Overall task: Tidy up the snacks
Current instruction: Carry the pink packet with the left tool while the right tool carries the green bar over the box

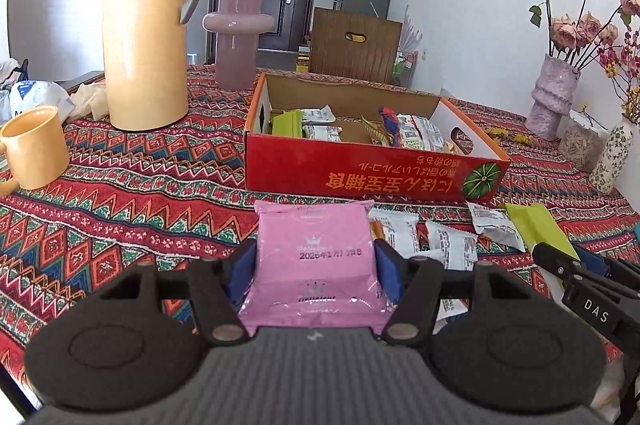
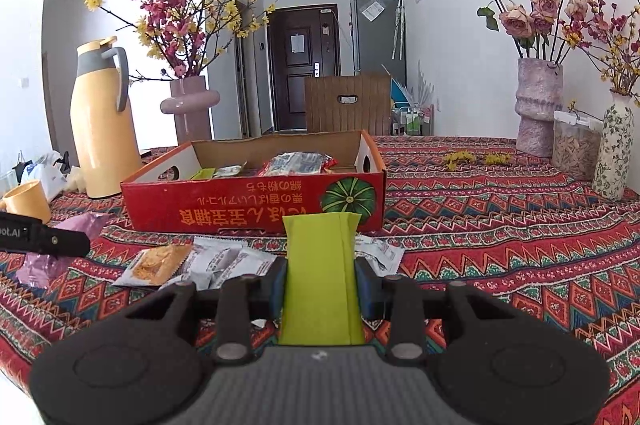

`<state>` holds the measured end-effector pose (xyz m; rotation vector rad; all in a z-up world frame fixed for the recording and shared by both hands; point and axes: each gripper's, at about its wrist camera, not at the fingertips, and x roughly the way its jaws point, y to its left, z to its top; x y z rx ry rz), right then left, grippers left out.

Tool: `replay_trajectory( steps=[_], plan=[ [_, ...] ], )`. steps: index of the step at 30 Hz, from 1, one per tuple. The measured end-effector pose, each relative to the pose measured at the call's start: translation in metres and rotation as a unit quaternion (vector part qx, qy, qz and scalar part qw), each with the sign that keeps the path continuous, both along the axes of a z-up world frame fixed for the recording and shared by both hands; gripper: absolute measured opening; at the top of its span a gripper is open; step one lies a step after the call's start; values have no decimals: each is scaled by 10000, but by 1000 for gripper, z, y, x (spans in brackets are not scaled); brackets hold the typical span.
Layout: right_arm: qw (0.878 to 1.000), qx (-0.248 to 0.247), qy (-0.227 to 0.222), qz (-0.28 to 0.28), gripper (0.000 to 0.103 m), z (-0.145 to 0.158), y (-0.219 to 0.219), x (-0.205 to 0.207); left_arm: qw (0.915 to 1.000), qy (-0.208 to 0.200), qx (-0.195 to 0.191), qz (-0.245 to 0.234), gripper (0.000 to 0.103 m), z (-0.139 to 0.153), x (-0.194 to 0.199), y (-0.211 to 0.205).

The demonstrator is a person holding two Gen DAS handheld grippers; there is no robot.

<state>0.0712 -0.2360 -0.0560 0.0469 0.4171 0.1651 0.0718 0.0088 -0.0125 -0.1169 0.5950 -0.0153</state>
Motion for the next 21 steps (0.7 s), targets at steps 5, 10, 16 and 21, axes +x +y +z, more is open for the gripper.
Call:
replay_trajectory(
  steps=[5,10,16,21],
  plan=[
    [9999,-8,-108,-12,34,8,2,9,9999,-116,27,14,63,9,8,1],
    [9997,-13,-228,-32,34,17,2,20,9997,-233,80,3,63,18,20,-1],
    [9994,-16,-331,-40,34,26,5,35,9994,-339,119,-16,63,28,36,-3],
    [9992,-9,-389,-31,34,33,8,50,9990,-430,142,25,63,36,50,-3]
  ],
)
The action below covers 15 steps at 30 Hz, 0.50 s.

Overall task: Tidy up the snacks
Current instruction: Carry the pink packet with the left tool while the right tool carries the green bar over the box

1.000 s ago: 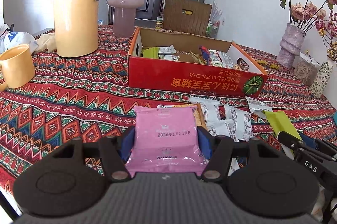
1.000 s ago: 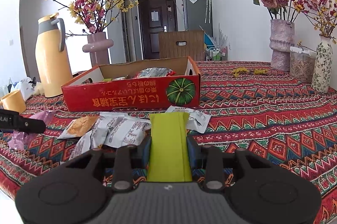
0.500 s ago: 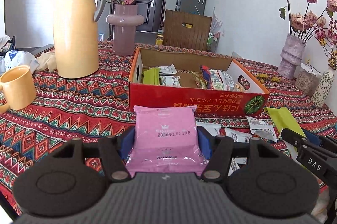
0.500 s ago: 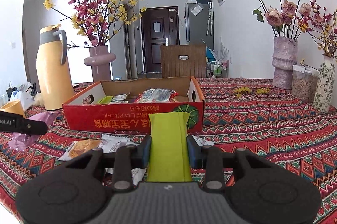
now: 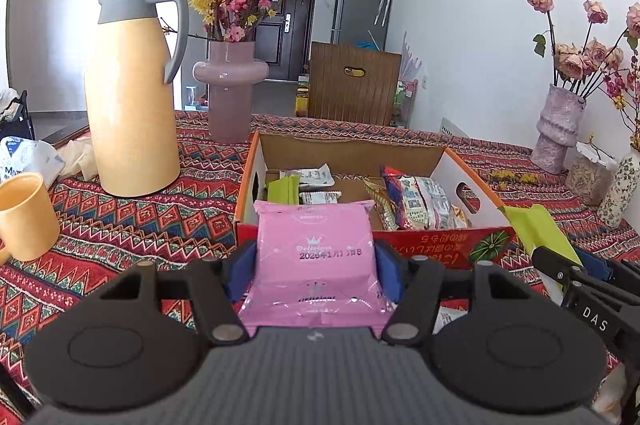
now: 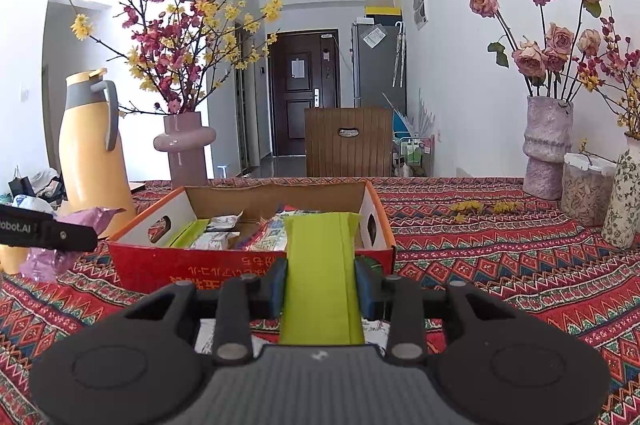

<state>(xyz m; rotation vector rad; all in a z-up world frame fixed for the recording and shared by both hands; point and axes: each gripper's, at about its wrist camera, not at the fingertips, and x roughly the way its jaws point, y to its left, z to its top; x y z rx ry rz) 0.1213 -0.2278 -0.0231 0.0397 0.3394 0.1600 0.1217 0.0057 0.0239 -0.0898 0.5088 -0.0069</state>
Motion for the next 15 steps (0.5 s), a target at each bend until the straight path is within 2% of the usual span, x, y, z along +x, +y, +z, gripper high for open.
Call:
replay_trajectory(
  steps=[15],
  plan=[
    [9999,25,-108,32,34,21,12,44,9998,-121,59,148,63,19,39,6]
  ],
)
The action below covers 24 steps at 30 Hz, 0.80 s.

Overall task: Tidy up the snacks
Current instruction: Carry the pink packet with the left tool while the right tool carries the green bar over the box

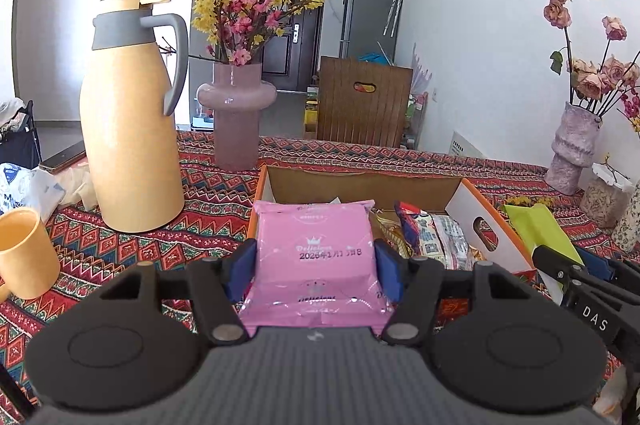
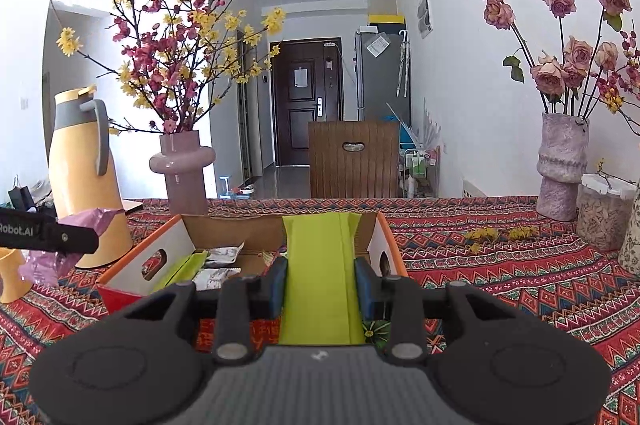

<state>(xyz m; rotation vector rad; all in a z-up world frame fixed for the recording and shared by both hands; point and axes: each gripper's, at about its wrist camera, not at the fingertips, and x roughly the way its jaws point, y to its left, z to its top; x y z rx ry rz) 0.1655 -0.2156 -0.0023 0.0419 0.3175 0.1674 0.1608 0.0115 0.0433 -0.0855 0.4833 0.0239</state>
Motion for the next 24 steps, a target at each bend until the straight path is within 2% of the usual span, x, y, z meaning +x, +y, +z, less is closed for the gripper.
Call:
replay_trajectory(
  steps=[24],
  plan=[
    [9998,-74,142,89,34,7,18,85,9998,204,12,70,63,-4,80,4]
  ],
)
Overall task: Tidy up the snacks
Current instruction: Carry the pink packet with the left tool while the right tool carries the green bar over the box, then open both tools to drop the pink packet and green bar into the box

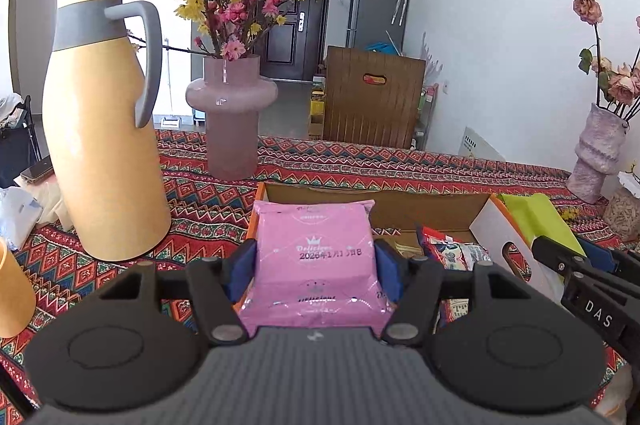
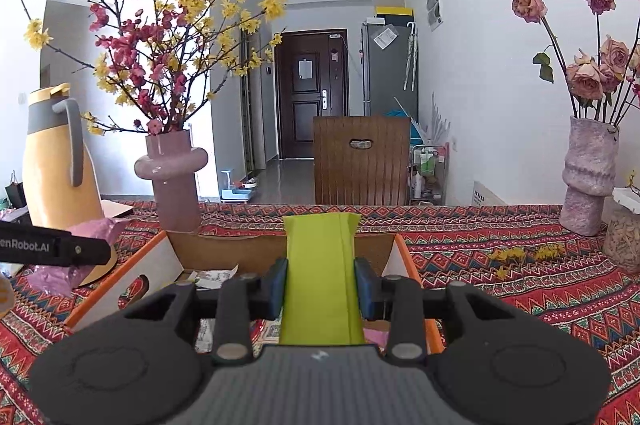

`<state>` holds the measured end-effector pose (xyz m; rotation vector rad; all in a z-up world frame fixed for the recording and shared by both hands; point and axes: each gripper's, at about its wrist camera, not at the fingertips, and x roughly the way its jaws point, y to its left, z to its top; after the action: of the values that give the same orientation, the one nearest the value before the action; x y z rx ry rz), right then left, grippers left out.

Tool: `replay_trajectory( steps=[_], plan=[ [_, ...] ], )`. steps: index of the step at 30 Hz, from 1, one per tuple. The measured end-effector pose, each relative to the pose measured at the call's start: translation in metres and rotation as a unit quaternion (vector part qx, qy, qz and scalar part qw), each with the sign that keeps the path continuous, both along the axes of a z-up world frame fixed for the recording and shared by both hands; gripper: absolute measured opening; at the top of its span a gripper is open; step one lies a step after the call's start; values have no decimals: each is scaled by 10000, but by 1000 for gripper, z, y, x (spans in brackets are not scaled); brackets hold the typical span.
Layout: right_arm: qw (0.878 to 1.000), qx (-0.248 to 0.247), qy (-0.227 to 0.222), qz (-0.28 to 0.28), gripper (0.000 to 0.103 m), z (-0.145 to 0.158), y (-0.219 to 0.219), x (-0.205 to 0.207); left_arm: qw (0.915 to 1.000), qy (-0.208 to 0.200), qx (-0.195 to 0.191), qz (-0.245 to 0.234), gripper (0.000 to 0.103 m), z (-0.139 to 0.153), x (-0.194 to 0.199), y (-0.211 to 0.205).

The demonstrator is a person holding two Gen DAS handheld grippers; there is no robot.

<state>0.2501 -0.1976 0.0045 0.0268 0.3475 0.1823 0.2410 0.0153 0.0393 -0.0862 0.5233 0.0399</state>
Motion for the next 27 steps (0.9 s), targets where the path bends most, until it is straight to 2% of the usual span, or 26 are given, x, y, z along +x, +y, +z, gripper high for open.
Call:
replay_trajectory(
  steps=[8,17,25,27],
  plan=[
    [9999,-118,92,78,34,-7,8,27,9999,71,-66,57,63,-15,27,0],
    [9994,-35,353,38,34,-33,6,53,9998,119,-78,142,63,-39,49,10],
    [9985,28,534,97,35,-46,5,58,9999,79,-109,42,63,-51,49,13],
    [9987,81,503,97,36,-44,3,55,10000,-38,-67,60,69,-50,45,13]
  ],
)
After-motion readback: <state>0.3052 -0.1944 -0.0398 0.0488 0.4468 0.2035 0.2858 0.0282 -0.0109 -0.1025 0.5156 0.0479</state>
